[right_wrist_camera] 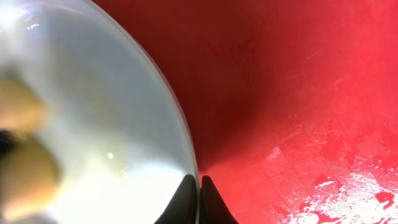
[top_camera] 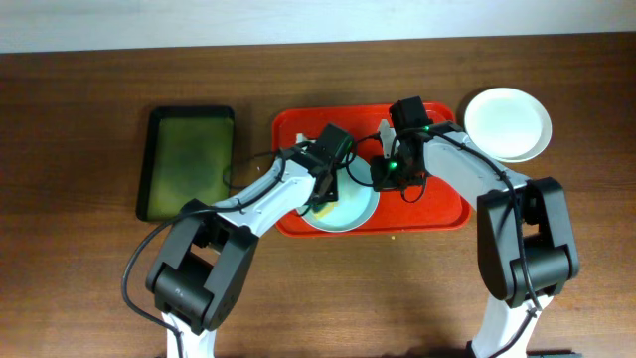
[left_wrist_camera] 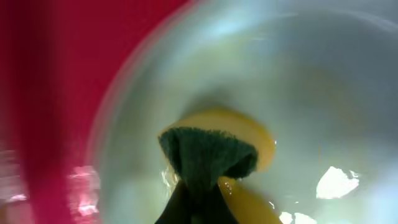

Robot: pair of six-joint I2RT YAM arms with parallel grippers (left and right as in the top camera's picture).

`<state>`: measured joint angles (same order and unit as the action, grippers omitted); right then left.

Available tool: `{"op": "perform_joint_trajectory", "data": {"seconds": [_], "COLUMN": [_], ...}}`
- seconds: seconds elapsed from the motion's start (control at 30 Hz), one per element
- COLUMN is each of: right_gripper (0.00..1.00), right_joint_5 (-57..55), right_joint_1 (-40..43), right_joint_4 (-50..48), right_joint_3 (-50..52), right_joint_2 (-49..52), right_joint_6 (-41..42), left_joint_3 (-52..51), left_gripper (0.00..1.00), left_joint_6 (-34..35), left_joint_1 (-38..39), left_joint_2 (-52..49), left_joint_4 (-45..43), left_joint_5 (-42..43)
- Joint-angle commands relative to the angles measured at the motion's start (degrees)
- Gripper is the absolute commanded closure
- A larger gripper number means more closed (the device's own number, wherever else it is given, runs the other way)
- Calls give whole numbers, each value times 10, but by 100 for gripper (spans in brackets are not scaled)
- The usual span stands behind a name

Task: Clean dirty plates on tray and stack at the side
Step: 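Hold the light blue plate with the right gripper and scrub it with the sponge, then lift the light blue plate with the right gripper and stack it on the pile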

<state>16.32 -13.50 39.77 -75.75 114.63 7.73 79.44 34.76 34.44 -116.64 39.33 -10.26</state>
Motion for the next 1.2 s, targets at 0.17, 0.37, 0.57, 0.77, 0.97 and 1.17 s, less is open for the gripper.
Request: {"op": "perform_joint_trajectory", "data": {"seconds": [0.17,0.37,0.57,0.77,0.97,1.17], "right_gripper": [96,96,96,96,96,96], "right_joint_5": [-33,-33,-33,-33,-33,-65], "right_joint_1": [5,5,5,4,4,-3], "right_joint_4": [5,5,3,3,-2,139], "right_joint_3": [3,3,3,3,2,-162], "right_joint_2": [12,12,12,12,11,-14], "right_joint_6": [3,3,3,3,2,-45], "left_joint_3": [24,30,19,-25,-18,36], "left_gripper": [100,100,100,90,62,1], "left_joint_6": [4,4,4,4,3,4], "left_joint_1": [-39,-157,-291,-359,-361,-361], "left_joint_2": [65,120,112,73,38,135], "left_joint_4": [49,50,63,18,3,80], "left_joint_5": [-183,-14,13,15,11,37]}}
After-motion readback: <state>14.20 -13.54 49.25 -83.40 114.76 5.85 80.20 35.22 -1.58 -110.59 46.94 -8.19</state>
